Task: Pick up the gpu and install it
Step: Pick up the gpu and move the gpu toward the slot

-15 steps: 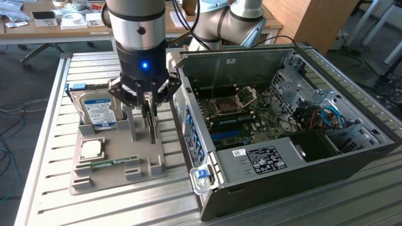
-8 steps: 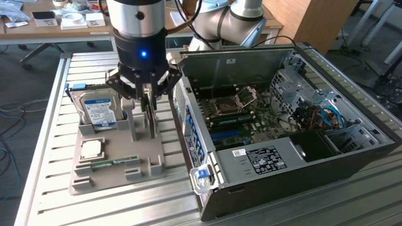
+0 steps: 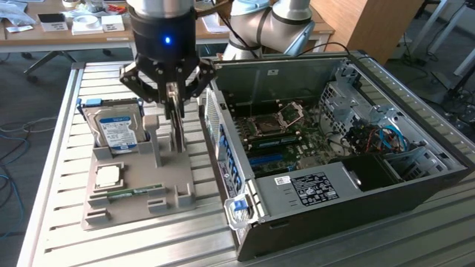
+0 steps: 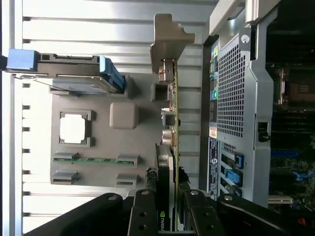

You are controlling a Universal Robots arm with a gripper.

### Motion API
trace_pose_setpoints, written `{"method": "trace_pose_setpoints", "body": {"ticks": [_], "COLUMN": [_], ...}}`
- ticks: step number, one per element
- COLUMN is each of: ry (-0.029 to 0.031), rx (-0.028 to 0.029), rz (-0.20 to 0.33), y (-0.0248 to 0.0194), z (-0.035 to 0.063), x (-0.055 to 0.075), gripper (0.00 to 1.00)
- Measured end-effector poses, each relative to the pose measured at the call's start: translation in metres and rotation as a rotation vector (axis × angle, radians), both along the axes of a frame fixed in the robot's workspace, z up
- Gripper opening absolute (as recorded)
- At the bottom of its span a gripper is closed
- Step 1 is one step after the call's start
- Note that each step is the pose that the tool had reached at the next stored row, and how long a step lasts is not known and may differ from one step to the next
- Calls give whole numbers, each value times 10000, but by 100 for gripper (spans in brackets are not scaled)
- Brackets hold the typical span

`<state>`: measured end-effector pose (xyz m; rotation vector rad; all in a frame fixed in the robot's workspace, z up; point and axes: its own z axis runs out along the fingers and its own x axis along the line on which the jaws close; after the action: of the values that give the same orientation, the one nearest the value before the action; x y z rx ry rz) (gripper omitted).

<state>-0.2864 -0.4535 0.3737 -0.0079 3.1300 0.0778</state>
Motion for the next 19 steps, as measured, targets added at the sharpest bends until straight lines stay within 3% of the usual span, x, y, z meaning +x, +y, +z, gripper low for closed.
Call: {"method": "trace_pose_setpoints", "body": {"ticks": [6,10,19], "ry": [0,0,0], "rx": [-1,-1,0], "rz": [10,13,14], "y": [0,0,0], "z": [240,346,384], "x": [0,0,0], "gripper": [27,27,27]}}
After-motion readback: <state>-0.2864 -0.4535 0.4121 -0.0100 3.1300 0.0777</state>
